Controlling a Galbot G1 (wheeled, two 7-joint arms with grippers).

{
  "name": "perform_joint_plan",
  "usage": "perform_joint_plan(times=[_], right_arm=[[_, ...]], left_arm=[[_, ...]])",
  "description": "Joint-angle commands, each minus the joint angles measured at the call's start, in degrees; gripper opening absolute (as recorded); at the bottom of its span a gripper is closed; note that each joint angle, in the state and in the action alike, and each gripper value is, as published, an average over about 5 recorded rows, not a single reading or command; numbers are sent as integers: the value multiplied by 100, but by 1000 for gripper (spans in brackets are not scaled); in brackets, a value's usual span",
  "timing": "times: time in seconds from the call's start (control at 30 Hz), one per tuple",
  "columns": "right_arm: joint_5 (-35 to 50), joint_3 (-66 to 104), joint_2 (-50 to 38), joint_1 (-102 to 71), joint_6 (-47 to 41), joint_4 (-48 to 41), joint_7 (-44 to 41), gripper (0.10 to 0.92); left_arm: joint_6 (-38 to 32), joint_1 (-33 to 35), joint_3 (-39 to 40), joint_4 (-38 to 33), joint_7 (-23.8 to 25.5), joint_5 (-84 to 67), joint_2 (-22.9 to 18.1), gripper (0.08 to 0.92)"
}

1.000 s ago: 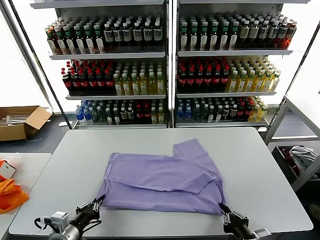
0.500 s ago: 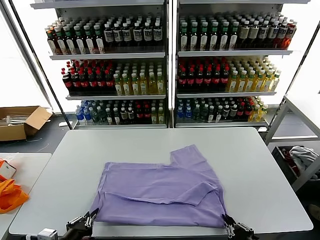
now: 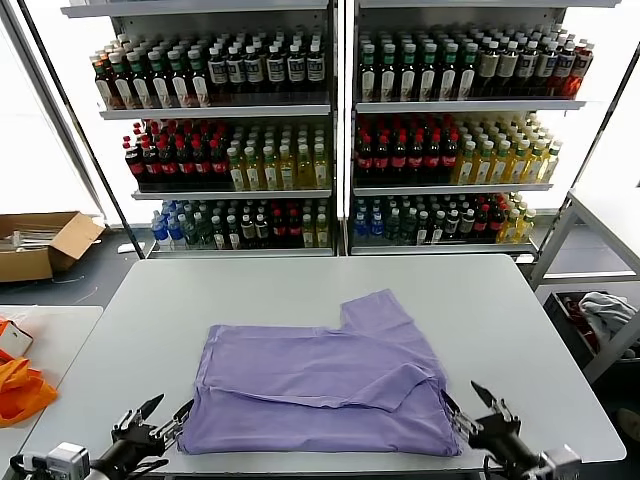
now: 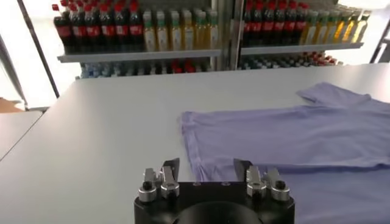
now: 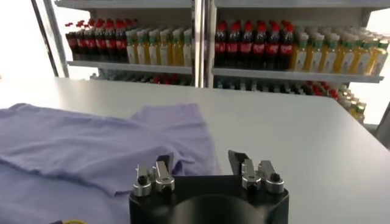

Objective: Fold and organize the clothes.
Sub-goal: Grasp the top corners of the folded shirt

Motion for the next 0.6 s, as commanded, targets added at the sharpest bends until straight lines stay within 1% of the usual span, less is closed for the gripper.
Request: perform_joint_plan(times=[0.03,0.17,0.27,0.43,0.6], right_arm=[[313,-782,-265,2835,-891,-1447,-565,800],[361,-1557,-328,3945,-1050,-2346,-986,821],[357,-2045,-254,4530,-1084,-2958,-1144,822],[265,-2677,21,5270,-1085,-3914,-1298,823],[143,-3051,457,5885,-1086,-4684,-1276,823]], left_arm=[[-192,-1855,757,1420,960,-451,1254,666],[-131,-2783,1413,2179,938,-813,1529,777],[-141,-3355,1858,2712,921,-832,1666,815],[-172,-4133,2460,3494,921,-843,1741,822],[-192,-4661,2821,4038,905,-853,1650,823]])
